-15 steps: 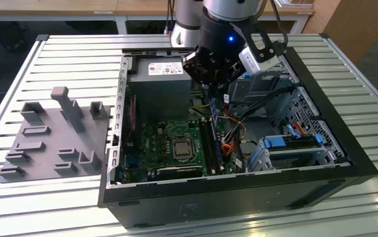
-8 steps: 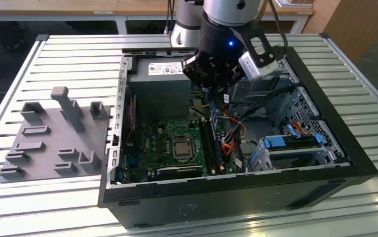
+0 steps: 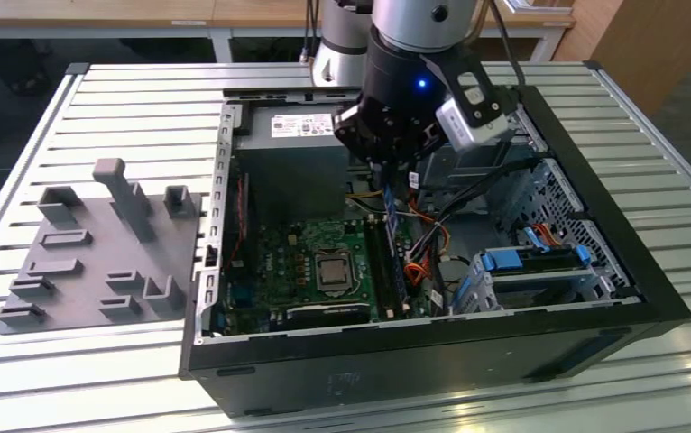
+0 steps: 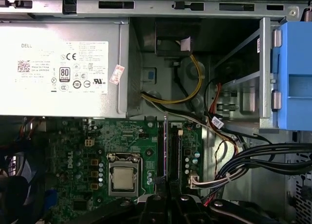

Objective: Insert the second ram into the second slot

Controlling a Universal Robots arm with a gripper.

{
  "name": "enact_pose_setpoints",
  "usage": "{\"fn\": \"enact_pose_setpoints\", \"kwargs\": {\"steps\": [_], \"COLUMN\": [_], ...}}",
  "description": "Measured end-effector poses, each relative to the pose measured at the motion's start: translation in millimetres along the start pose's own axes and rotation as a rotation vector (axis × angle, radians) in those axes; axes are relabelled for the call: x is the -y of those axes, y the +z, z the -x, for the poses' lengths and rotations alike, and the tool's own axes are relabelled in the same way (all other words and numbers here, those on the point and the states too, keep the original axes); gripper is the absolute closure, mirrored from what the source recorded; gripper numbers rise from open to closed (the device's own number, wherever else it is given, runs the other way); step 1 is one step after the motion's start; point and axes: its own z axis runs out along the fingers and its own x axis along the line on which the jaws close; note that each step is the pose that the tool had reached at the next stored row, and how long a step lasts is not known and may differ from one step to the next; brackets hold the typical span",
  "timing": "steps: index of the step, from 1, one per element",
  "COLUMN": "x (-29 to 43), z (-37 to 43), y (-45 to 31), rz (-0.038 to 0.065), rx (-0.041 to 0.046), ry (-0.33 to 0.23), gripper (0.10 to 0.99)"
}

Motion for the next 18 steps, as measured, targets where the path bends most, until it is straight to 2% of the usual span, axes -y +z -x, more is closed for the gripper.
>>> {"fn": "enact_pose_setpoints", "kwargs": {"steps": [5, 18], "x": [2.4, 2.6], "z": [0.0, 0.1], "y": [1.2, 3.7], "rz": [0.0, 0.0], "rx": [0.0001, 0.0001], "ry": [0.003, 0.003], "gripper": [0.949, 0.949]}}
